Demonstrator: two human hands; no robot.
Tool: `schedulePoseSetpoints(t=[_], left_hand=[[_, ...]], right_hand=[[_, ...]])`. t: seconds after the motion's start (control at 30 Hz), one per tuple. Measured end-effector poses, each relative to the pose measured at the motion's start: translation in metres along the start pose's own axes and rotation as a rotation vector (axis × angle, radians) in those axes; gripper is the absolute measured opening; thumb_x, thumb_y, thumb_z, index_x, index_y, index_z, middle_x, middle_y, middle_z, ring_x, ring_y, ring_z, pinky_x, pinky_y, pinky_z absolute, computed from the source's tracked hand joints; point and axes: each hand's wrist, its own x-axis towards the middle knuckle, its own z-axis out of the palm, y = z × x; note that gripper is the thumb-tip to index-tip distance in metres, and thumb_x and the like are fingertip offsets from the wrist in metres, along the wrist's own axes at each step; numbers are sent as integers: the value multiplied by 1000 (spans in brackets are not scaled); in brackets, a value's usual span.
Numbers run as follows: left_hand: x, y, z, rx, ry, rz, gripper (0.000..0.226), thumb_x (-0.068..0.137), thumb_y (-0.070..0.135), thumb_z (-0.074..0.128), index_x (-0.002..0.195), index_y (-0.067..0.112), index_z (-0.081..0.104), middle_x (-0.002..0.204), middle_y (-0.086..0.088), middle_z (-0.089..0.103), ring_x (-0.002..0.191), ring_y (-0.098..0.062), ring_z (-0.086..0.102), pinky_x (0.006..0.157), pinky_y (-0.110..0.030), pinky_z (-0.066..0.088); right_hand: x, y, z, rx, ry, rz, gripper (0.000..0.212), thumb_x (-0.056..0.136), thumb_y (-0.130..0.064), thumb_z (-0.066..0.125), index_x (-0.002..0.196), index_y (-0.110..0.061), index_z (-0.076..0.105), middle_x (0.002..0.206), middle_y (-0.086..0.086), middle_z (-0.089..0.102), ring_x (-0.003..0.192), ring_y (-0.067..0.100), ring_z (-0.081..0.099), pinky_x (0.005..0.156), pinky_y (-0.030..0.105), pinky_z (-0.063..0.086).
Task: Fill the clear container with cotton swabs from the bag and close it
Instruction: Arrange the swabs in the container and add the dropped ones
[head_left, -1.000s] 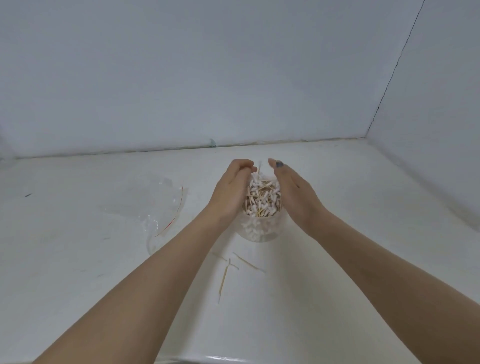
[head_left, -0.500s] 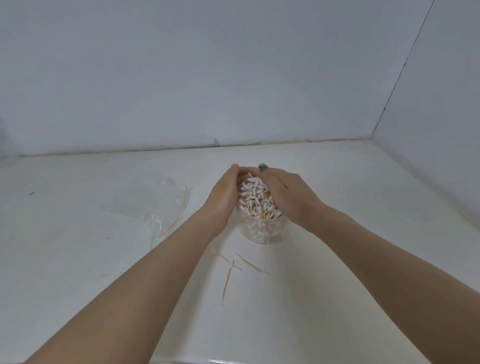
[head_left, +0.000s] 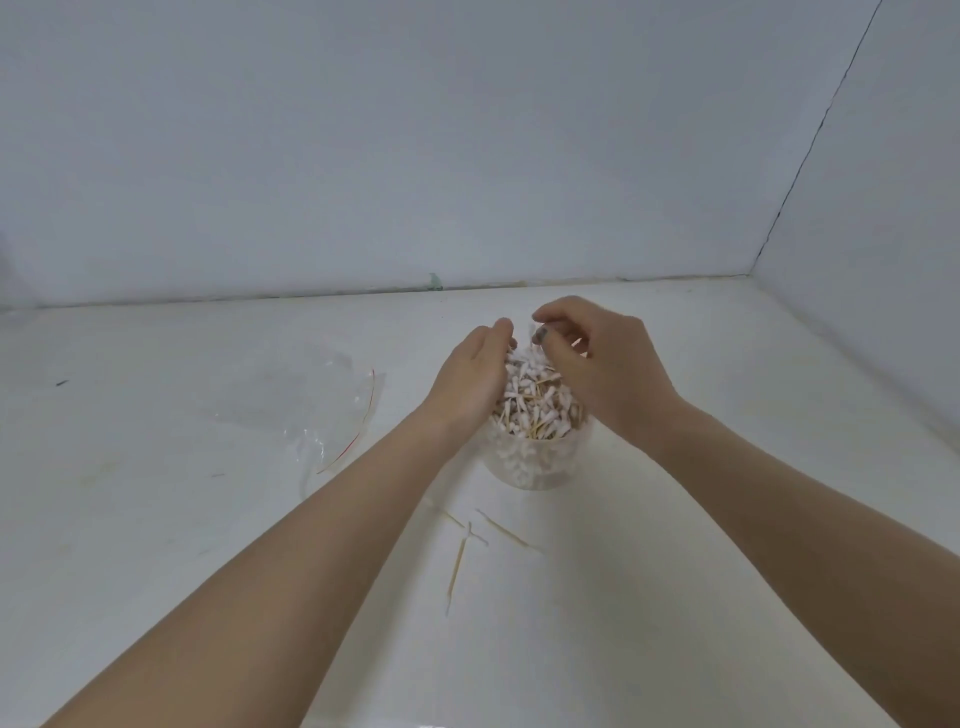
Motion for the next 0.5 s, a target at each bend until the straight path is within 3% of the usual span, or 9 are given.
schedulePoseSetpoints(t=[0.1,0.27,0.37,0.5], left_hand=[[-4,-8,-5,35,69,96,28,101,33,50,100,8,62,95,0,64,86,-14,58,81,-33,46],[-6,-2,-16,142,71,223,19,97,19,57,88,7,69,95,0,65,74,3,59,69,-12,45],[-5,3,-22,143,11,196,21,95,20,55,88,16,75,101,5,69,98,-8,64,86,-26,48],[-4,3,-29,162,-127,209,10,94,28,66,94,22,74,99,1,74,99,-17,67,87,-32,51]], right_hand=[[6,-2,-5,128,-28,79,14,90,-12,64,94,-20,76,82,-8,75,81,5,70,77,14,52],[11,-6,-10,148,-144,140,12,90,-21,67,99,-26,75,85,-9,75,83,1,68,80,14,50],[11,-6,-13,106,-261,161,14,90,-18,66,93,-27,77,88,-12,75,88,-1,68,83,19,51],[11,-5,-28,182,-385,162,15,87,-17,71,96,-27,76,89,-8,76,89,5,71,84,23,55]])
